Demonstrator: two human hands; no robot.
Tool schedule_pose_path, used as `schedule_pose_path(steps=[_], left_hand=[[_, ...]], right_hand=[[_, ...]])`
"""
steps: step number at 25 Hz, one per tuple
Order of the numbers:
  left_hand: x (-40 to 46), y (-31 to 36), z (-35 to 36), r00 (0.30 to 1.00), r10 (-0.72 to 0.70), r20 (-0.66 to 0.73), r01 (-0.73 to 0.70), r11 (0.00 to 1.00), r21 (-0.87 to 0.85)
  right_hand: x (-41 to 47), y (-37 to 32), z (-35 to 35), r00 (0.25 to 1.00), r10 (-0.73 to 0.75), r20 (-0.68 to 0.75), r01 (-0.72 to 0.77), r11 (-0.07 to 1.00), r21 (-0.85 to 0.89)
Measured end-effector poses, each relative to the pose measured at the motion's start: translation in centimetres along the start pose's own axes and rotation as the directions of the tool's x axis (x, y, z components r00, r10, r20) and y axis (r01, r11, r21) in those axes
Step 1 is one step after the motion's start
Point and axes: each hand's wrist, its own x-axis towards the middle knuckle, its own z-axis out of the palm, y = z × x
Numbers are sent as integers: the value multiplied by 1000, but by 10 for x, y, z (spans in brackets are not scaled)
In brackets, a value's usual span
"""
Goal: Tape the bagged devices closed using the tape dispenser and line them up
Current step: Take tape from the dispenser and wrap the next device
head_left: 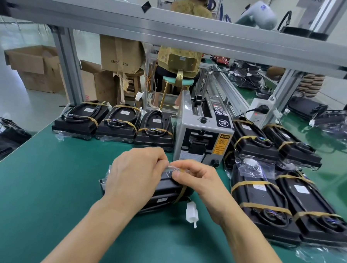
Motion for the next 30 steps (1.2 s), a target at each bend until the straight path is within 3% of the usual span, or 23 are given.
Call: schedule_pose_path(steps=[4,7,12,14,16,18,24,30], left_hand=[[-3,2,3,999,12,-44,-15,997,-73],[-10,0,-4,989,147,14,-145,982,-119],[-26,-2,-14,947,290,142,-304,948,93],[-31,-2,-10,959,255,125,-269,958,104],[-33,-1,-6,975,206,85,-215,970,116],[-34,2,-1,981,182,60,-190,969,158],[-37,3,4,983,185,14,-184,963,198],[-38,3,6,985,170,-12,-165,967,194]], right_hand=[[3,2,9,992,-6,-126,5,1000,-11],[4,1,16,984,10,-180,-8,1000,15],[4,4,19,974,90,-209,-69,992,106],[10,4,11,909,87,-407,-49,994,102],[22,2,-3,767,43,-641,-40,999,19],[36,-1,-13,656,-7,-754,-56,997,-58],[69,-2,-14,563,-4,-827,-298,932,-207],[80,-1,-7,472,-5,-882,-336,923,-185]])
